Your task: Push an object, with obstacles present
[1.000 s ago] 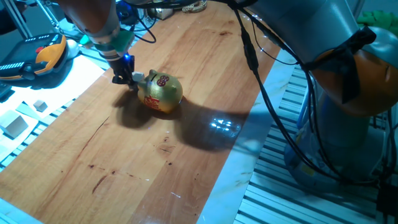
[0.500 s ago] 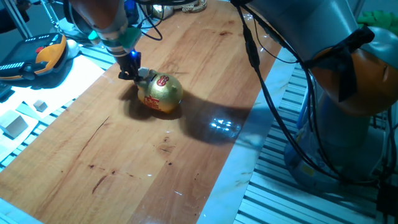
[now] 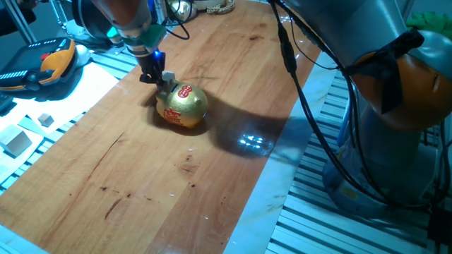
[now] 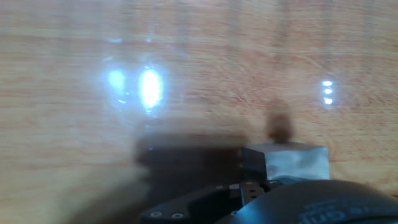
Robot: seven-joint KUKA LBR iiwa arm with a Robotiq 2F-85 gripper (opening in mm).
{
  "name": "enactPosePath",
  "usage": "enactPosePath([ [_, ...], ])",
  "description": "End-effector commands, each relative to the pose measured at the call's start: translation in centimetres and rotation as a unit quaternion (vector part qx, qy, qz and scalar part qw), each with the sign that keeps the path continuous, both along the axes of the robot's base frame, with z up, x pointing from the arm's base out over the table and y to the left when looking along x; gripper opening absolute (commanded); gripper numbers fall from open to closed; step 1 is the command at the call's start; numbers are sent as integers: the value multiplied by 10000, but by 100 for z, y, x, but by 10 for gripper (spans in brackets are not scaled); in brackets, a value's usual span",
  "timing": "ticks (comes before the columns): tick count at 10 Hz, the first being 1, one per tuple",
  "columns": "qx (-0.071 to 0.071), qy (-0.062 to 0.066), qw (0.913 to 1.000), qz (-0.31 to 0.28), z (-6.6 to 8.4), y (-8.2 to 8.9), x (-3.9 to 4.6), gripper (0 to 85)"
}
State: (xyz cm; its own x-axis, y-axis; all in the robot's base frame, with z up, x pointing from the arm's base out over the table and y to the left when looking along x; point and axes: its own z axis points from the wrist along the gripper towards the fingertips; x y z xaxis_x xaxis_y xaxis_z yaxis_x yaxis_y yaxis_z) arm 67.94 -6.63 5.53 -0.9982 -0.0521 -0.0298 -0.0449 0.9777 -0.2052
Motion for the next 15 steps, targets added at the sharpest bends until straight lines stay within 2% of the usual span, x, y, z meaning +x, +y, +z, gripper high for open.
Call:
enactPosePath([
  [1,-25,-5,10000,-1,1,-39,-8,0],
  [3,-2,-11,10000,8,8,-136,-13,0],
  [4,83,-2,10000,-25,9,-124,-10,0],
  [5,471,-4,9988,-148,13,-119,-8,0],
  [6,794,-39,9967,-165,53,-137,-16,0],
  [7,840,-110,9963,-118,114,-138,-22,0],
  [9,1056,-283,9939,-110,202,-112,5,0],
  [11,1064,-416,9935,26,289,-113,56,0],
  [12,995,-513,9936,123,344,-130,92,0],
  [13,914,-532,9943,91,365,-133,121,0],
  [14,927,-538,9942,38,352,-141,147,0],
  [15,1001,-545,9935,-26,327,-166,175,0],
])
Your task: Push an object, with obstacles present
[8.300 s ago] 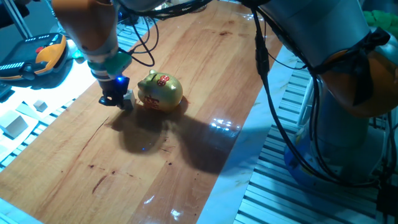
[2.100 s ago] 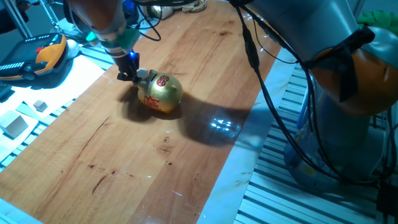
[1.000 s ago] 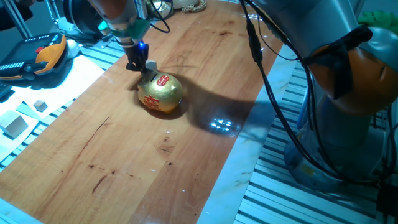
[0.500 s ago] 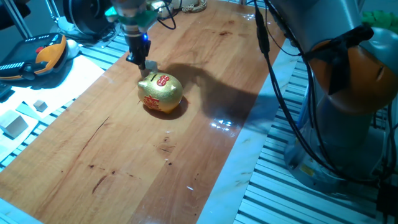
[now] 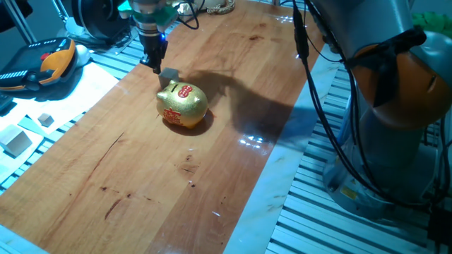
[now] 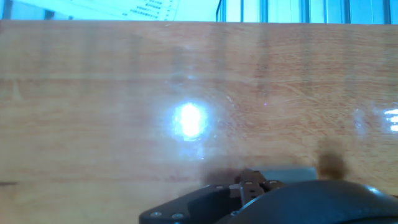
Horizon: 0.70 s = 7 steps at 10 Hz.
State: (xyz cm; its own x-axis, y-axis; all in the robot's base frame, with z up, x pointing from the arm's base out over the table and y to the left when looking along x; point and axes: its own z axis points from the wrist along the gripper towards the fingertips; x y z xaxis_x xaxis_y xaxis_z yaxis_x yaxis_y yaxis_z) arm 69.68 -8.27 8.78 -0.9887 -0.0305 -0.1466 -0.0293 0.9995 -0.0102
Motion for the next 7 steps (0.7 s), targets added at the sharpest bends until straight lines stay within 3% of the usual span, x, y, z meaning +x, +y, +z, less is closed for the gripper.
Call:
enactPosePath([
  [1,-15,-2,10000,1,-9,-7,12,0],
  [6,94,206,9997,47,7,-9,17,0],
  [7,141,168,9997,-74,7,-9,17,0],
])
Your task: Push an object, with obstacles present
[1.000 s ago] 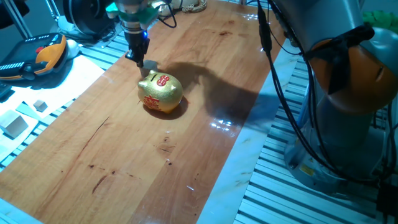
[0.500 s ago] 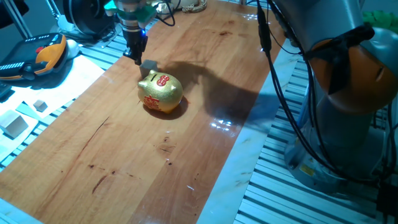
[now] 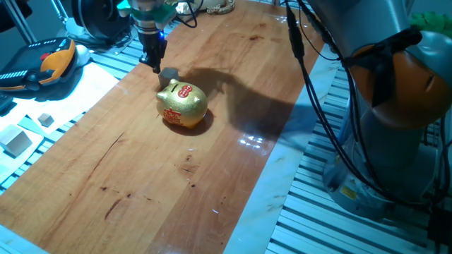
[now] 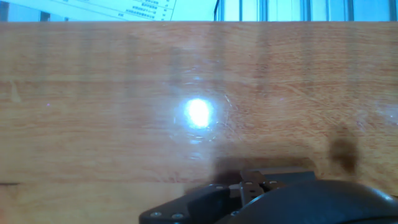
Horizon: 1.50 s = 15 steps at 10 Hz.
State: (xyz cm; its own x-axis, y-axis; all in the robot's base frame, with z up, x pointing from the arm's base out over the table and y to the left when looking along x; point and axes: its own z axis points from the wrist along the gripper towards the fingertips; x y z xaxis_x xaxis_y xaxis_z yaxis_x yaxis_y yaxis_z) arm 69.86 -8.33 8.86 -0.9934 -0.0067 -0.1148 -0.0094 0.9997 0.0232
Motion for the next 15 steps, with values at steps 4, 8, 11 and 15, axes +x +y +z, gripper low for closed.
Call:
enactPosePath([
  [4,-59,6,10000,-67,-1,-3,-1,0],
  [8,-44,-237,9995,-215,9,-33,44,0],
  [11,-94,-393,9992,-65,6,-184,241,0],
  [15,-219,-364,9990,151,-124,-315,420,0],
])
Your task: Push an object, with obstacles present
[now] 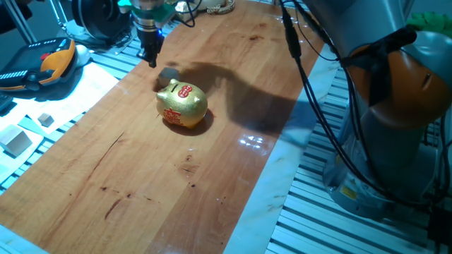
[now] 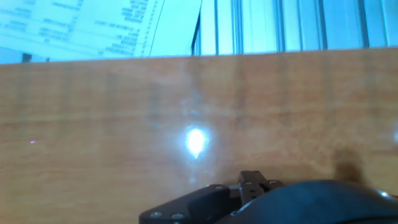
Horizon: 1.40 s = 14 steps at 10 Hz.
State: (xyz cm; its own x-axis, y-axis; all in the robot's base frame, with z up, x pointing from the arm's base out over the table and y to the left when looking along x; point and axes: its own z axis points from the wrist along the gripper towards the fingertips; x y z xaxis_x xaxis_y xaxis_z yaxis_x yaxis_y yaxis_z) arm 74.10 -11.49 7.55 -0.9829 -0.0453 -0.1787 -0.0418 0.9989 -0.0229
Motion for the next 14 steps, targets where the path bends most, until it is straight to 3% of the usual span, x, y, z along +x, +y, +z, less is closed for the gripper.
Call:
enactPosePath([
  [1,-49,58,9999,72,-19,-5,13,0],
  [2,-71,244,9995,167,-47,-4,12,0],
  [6,-113,378,9987,308,-112,-2,-72,0],
  [9,-144,386,9987,306,-127,8,-128,0],
  [12,-150,302,9990,285,-178,25,-244,0],
  [14,-141,355,9989,284,-159,16,-328,0],
])
